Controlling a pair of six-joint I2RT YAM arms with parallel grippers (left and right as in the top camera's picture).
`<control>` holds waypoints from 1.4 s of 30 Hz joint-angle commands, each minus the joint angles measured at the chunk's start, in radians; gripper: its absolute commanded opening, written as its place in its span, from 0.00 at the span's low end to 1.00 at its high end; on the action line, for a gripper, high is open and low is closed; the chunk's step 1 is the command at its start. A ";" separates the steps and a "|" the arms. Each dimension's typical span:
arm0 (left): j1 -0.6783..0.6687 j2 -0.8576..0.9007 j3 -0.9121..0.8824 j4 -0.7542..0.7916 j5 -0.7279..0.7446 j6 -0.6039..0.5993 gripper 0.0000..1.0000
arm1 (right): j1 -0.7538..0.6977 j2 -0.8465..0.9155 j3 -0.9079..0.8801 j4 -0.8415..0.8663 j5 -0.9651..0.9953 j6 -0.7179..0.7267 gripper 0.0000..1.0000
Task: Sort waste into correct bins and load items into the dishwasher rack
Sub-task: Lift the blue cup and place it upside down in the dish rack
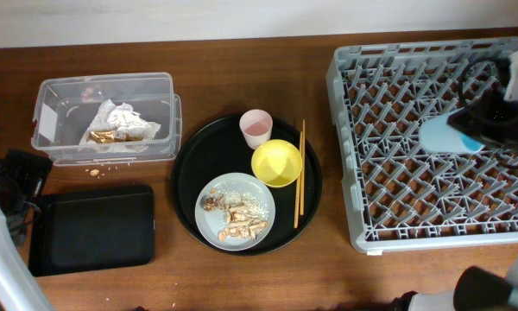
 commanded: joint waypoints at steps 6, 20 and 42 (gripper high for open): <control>0.005 0.000 0.006 0.002 -0.007 0.015 0.99 | -0.115 0.008 -0.391 0.130 -0.592 -0.380 0.04; 0.005 0.000 0.006 0.002 -0.007 0.015 0.99 | -0.117 0.303 -0.550 0.588 -0.806 -0.211 0.04; 0.005 0.000 0.006 0.002 -0.007 0.015 0.99 | -0.162 0.397 -0.549 0.626 -0.893 -0.184 0.04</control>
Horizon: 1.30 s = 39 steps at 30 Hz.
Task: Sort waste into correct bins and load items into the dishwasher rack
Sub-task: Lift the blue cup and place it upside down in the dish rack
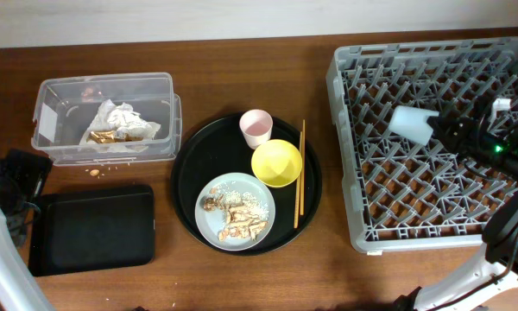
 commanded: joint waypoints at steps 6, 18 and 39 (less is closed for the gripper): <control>0.005 0.000 0.006 0.002 -0.007 0.015 0.99 | 0.051 0.006 -0.007 -0.001 0.143 0.010 0.04; 0.005 0.000 0.006 0.002 -0.007 0.015 0.99 | 0.034 0.006 -0.007 -0.023 0.220 0.010 0.06; 0.005 0.000 0.006 0.002 -0.007 0.015 0.99 | -0.123 -0.248 0.218 -0.293 0.493 0.175 0.36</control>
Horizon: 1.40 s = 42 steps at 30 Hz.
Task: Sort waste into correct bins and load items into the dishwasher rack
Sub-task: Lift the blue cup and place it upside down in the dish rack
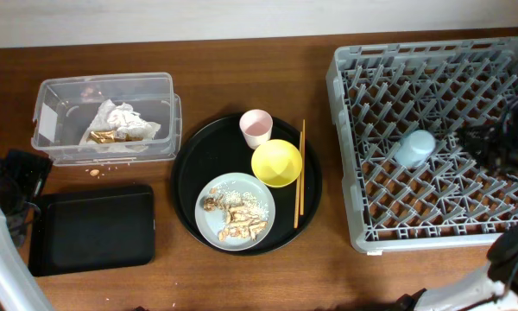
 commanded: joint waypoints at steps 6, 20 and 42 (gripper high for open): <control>0.005 0.000 0.006 0.002 -0.007 0.015 0.99 | 0.193 -0.182 0.055 0.103 0.442 0.252 0.18; 0.005 0.000 0.006 0.002 -0.007 0.015 0.99 | 0.988 -0.203 0.055 0.268 0.751 0.383 0.99; 0.005 0.000 0.006 0.002 -0.007 0.015 0.99 | 1.459 0.197 0.240 0.569 1.294 0.249 0.70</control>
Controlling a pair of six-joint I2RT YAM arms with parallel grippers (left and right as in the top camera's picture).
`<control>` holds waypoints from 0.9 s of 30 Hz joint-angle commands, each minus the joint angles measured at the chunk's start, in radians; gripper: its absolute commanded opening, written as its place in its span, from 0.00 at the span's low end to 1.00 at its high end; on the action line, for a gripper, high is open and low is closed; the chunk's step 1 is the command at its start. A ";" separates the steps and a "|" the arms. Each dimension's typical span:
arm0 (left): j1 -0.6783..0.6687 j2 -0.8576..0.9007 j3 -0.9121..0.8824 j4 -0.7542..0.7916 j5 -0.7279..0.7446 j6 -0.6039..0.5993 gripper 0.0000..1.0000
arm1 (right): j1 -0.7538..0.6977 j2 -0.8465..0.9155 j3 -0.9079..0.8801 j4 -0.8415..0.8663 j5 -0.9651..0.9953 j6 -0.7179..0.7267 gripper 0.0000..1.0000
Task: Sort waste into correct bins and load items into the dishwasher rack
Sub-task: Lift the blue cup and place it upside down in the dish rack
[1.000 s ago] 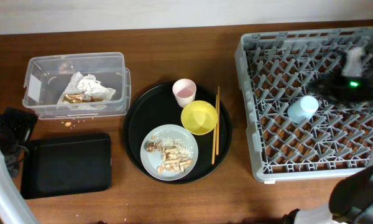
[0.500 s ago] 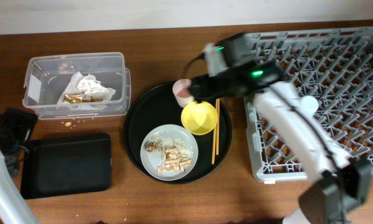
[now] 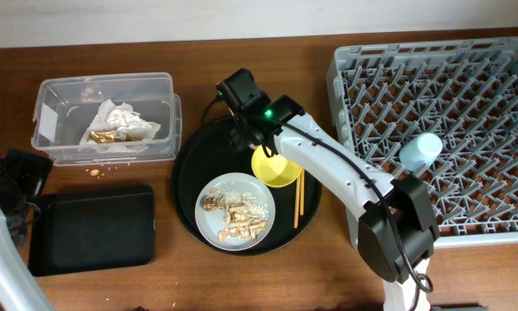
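Only the overhead view is given. My right arm reaches across the round black tray (image 3: 190, 173), and my right gripper (image 3: 249, 135) hangs over the spot beside the yellow bowl (image 3: 274, 171); its fingers are hidden under the wrist. No pink cup shows there. A pale blue plate (image 3: 235, 210) with food scraps lies at the tray's front, and chopsticks (image 3: 298, 197) lie on its right side. A light-blue cup (image 3: 420, 151) lies in the grey dishwasher rack (image 3: 345, 95). A dark part of my left arm (image 3: 22, 171) sits at the left edge, fingers not made out.
A clear plastic bin (image 3: 60, 142) holding crumpled paper and scraps stands at the back left. A black rectangular bin (image 3: 93, 229) sits in front of it. A few crumbs (image 3: 93, 172) lie on the table between them.
My right arm has left the rack's right side and now reaches over the tray at the pink cup's place, covering it. The light-blue cup stays in the rack.
My right gripper held a light-blue cup over the rack's right part. It then carried the cup lower over the rack's middle. The cup then lay in the rack with the gripper apart from it at the right. Now the gripper is over the tray.
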 commanded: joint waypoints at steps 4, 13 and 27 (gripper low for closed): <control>0.005 0.000 0.006 0.002 -0.007 0.015 0.99 | 0.002 0.074 0.019 0.031 0.056 -0.050 0.67; 0.005 0.000 0.006 0.002 -0.007 0.015 0.99 | 0.038 0.105 0.016 -0.006 0.060 -0.049 0.54; 0.005 0.000 0.006 0.002 -0.007 0.015 0.99 | 0.042 0.107 0.007 -0.041 0.060 -0.049 0.28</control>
